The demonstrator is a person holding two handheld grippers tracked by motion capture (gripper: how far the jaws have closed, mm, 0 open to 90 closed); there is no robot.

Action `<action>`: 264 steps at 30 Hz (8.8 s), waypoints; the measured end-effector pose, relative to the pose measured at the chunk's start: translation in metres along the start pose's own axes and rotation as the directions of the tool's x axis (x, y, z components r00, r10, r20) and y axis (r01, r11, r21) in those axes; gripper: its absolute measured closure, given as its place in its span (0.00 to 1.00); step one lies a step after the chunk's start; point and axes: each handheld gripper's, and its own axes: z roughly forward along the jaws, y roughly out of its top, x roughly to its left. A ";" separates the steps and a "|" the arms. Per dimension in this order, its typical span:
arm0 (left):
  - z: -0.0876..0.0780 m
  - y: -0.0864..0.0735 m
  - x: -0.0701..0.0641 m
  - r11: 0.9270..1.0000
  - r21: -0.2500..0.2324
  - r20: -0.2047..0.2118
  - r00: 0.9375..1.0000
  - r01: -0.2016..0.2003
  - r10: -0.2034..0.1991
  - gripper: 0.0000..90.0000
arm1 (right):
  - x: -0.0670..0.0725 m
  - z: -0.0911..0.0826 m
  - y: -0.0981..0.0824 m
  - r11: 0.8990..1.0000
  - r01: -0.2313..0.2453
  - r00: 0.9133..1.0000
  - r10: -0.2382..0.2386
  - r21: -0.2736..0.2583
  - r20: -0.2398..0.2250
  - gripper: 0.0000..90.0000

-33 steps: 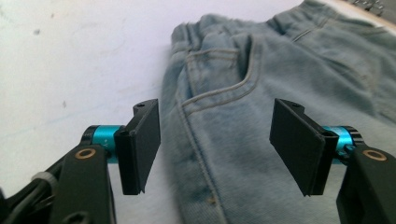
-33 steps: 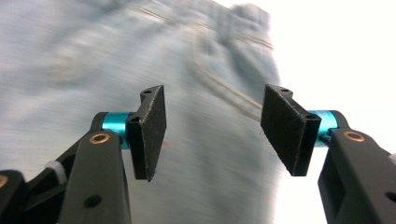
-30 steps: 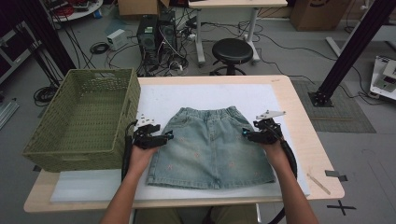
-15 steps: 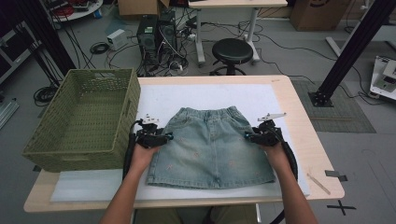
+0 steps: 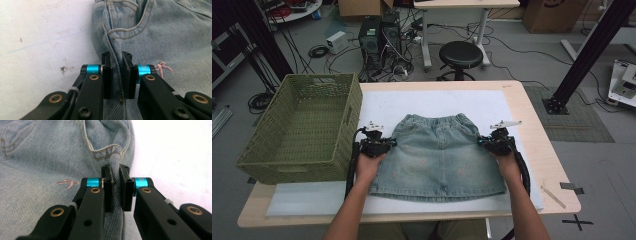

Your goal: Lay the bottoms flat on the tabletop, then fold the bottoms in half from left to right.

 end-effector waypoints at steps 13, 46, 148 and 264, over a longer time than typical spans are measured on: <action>0.013 0.016 -0.002 0.999 -0.038 0.007 1.000 0.022 -0.021 0.90 | -0.012 0.002 0.024 0.999 0.035 0.994 -0.034 -0.002 0.104 0.94; -0.015 0.014 -0.011 0.984 -0.175 0.098 0.994 -0.039 0.056 0.41 | 0.083 0.023 0.012 0.959 0.277 0.951 -0.266 0.053 -0.157 0.50; -0.072 -0.003 -0.033 0.947 -0.303 0.184 0.968 -0.112 0.173 0.25 | 0.012 -0.087 -0.038 0.975 0.112 0.994 -0.112 -0.194 0.013 0.24; -0.083 -0.074 -0.038 1.000 -0.005 0.089 0.996 -0.030 0.031 0.96 | 0.178 0.106 0.120 0.956 0.287 0.906 -0.293 -0.066 -0.306 0.40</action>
